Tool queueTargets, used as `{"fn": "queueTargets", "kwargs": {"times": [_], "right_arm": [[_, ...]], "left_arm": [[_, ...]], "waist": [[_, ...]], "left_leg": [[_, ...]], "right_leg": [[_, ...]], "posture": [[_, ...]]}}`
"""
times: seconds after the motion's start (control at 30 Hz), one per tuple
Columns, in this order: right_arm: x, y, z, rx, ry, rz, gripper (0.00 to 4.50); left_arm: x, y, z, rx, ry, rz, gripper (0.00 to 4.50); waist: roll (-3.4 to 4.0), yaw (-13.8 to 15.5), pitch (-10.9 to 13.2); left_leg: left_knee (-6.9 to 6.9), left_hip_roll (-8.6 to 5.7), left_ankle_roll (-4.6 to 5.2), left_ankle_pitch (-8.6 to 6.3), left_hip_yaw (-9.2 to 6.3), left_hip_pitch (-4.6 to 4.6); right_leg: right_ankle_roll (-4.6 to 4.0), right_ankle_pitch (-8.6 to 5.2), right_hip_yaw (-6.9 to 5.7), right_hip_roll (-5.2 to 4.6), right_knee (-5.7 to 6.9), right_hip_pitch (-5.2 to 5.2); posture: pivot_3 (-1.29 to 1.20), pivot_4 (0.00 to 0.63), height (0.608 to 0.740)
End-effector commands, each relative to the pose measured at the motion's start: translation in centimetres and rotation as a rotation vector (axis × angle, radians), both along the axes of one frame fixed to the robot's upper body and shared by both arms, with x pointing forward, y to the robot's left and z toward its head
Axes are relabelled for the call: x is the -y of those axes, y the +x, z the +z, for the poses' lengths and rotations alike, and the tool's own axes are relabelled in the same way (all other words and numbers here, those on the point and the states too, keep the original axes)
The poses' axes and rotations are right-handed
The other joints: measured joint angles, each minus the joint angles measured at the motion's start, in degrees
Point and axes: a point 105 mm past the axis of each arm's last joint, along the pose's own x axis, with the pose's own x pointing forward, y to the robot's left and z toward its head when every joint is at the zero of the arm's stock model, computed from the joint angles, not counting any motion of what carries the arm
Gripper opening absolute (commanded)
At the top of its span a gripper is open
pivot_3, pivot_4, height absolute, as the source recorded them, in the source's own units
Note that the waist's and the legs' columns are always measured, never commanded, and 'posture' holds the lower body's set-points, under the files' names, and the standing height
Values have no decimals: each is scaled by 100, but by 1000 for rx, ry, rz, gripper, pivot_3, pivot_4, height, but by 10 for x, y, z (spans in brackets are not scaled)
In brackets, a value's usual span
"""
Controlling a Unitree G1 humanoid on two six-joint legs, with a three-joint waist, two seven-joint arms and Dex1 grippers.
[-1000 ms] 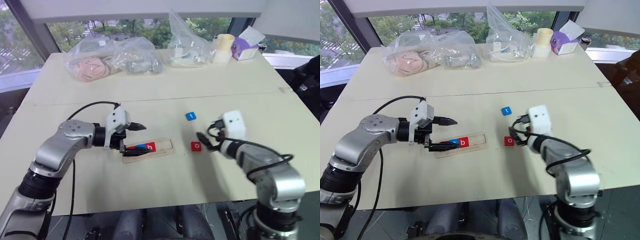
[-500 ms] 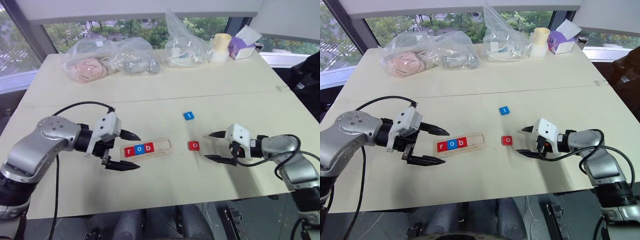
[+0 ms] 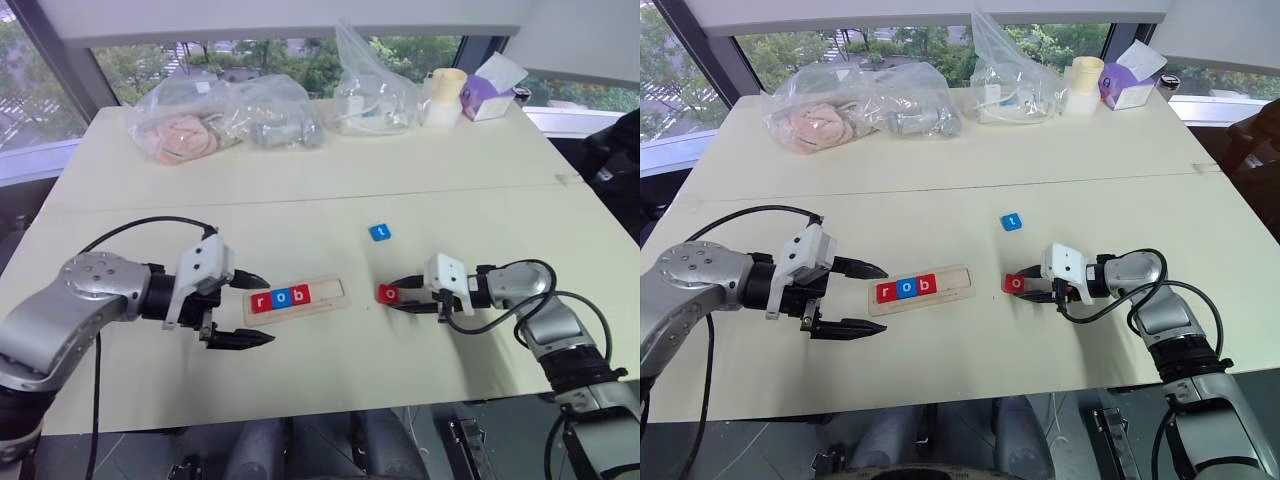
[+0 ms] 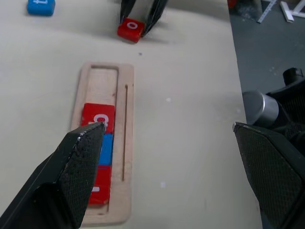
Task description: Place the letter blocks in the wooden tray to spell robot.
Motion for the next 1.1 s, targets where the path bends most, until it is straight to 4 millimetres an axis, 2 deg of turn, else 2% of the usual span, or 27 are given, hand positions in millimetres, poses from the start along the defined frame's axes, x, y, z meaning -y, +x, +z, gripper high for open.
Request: {"fn": "queueTargets", "kwargs": {"times": [0.03,0.2,0.3,0.4,0.5,0.67,0.97,1.03,1.1], "right_arm": [[-8,7,21,40,32,1,1124],[-46,11,51,64,82,60,1124],[-73,12,54,62,67,110,1124],[-91,12,48,63,36,170,1124],[-100,14,37,63,-11,209,1124],[-111,12,32,35,2,266,1124],[-115,18,26,60,-25,280,1124],[-117,18,24,68,-26,284,2238],[-118,18,24,77,-23,289,3107]], "left_arm": [[-9,4,8,48,11,32,4500],[-22,9,4,46,38,81,4500],[-28,13,2,53,49,108,4500],[-28,12,0,52,50,110,4500],[-25,11,-1,51,43,112,4500],[-20,12,0,61,9,135,4500],[-15,13,1,70,-20,157,4500],[-12,13,1,70,-27,158,4500],[-11,13,0,69,-31,157,4500]], "waist": [[0,1,0],[2,-32,1],[2,-15,1],[2,18,1],[2,16,0],[2,-3,0],[1,-15,0],[2,-15,0],[1,-14,0]], "left_leg": [[0,0,0,0,0,0],[-2,2,0,0,0,2],[-5,4,0,0,-2,3],[-5,1,-1,0,-2,1],[-3,-3,-1,0,1,-3],[-1,-5,-1,0,0,-3],[-2,-3,-2,0,-1,0],[-2,-3,-2,0,-1,1],[-2,-3,-2,1,-1,1]], "right_leg": [[0,0,0,0,0,0],[-1,0,2,2,4,-4],[-1,0,1,5,7,-5],[-1,0,0,1,5,-6],[-1,0,1,-5,2,-5],[0,1,1,-7,3,-5],[0,1,1,-2,9,-6],[0,1,1,-2,9,-6],[0,1,1,-2,10,-6]], "posture": [[0,150,740],[0,150,740],[0,150,740],[0,150,740],[0,150,740],[0,150,740],[0,150,740],[0,150,740],[0,150,740]]}}
